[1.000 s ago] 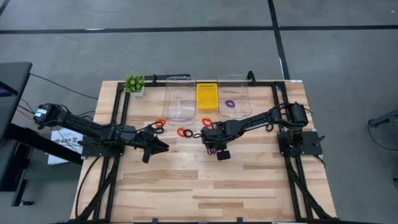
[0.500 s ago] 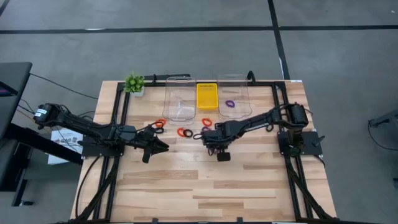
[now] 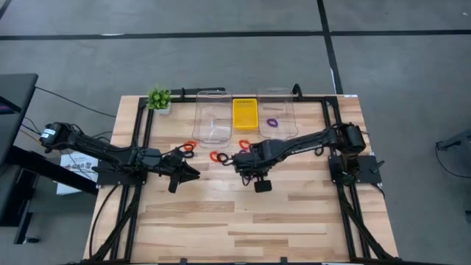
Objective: Sort spring keychains
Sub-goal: Put the bottom purple spring keychain into the right transparent bin
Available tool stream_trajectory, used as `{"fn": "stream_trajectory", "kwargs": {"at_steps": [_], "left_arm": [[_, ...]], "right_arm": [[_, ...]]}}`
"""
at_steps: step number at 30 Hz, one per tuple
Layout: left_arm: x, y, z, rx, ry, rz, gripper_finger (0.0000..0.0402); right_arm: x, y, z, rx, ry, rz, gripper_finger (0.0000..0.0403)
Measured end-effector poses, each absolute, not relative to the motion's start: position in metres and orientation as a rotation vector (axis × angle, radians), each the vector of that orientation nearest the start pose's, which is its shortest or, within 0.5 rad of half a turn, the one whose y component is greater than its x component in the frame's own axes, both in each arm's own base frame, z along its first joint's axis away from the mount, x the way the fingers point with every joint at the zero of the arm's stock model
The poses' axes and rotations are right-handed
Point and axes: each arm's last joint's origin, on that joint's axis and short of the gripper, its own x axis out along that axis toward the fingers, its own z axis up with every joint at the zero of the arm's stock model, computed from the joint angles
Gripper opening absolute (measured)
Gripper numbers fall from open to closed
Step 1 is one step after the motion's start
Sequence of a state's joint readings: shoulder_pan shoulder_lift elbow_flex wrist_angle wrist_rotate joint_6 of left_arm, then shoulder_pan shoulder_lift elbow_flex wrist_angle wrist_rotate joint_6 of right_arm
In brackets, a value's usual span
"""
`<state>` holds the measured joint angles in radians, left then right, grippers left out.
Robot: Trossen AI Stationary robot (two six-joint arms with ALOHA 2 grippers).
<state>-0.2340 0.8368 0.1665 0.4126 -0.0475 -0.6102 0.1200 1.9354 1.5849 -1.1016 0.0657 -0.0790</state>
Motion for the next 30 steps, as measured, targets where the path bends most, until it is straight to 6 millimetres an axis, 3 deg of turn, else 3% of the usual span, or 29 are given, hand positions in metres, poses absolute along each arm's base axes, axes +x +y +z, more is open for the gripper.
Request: {"fn": "stream_trajectory", "kwargs": {"at_steps": [9, 15, 21, 30], "left_arm": [[0.162, -0.037, 0.171, -0.570, 0.296, -0.104, 0.0095], [0.162, -0.037, 0.171, -0.572, 0.289, -0.106, 0.0095], [0.162, -0.037, 0.171, -0.580, 0.289, -0.106, 0.0095], [0.162, -0.037, 0.171, -0.597, 0.291, -0.104, 0.0095]], "right_arm": [[0.375, 0.030, 0.302, -0.333, 1.417, -0.037, 0.0000], [0.361, 0.004, 0.355, -0.384, 1.389, -0.290, 0.0000], [0.337, -0.031, 0.398, -0.294, 1.251, -0.478, 0.0000], [0.296, -0.095, 0.424, 0.037, 1.133, -0.762, 0.0000]]}}
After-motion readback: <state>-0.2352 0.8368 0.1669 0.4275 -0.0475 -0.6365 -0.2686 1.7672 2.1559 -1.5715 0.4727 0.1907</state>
